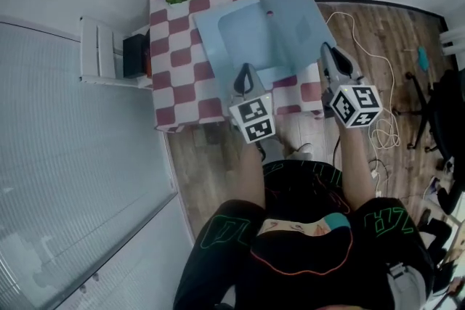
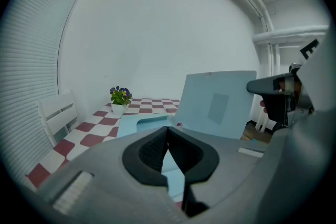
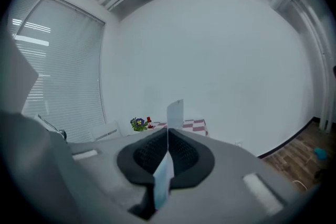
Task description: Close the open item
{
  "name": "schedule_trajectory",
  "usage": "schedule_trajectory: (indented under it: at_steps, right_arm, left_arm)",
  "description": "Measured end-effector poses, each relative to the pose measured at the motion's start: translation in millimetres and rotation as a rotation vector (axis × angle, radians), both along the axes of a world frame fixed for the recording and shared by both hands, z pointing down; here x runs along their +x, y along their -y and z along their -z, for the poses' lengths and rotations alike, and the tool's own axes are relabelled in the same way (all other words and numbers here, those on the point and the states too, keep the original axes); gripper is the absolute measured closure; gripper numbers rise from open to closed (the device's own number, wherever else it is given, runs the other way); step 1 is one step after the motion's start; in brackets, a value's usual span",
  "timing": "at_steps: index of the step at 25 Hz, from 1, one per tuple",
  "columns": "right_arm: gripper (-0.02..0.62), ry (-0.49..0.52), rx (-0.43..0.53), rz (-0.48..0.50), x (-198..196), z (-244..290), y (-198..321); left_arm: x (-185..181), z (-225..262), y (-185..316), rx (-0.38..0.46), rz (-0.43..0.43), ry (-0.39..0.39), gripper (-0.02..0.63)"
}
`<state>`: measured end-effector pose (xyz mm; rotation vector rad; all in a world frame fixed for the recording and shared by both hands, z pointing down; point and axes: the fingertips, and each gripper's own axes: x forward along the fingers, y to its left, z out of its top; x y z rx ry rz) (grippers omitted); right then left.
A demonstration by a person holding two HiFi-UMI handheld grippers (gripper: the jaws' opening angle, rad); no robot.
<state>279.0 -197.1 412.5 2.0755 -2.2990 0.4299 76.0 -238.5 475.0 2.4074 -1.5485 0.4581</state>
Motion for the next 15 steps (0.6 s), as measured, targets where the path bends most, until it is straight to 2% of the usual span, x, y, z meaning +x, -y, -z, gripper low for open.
schedule_trajectory:
  at_steps: [10,15]
  right_arm:
    - [0.589,-0.084,0.031,0.122,-56.2,10.2,34.4]
    - [0.588,-0.161,0.026,0.216,-94.1,7.2,46.6]
  left_arm:
    - [-47.0,23.1,24.9,0.058,0.058,-0.008,0.603]
    - [-66.7,25.8,36.1,0.07,0.077,-0.011,0.603]
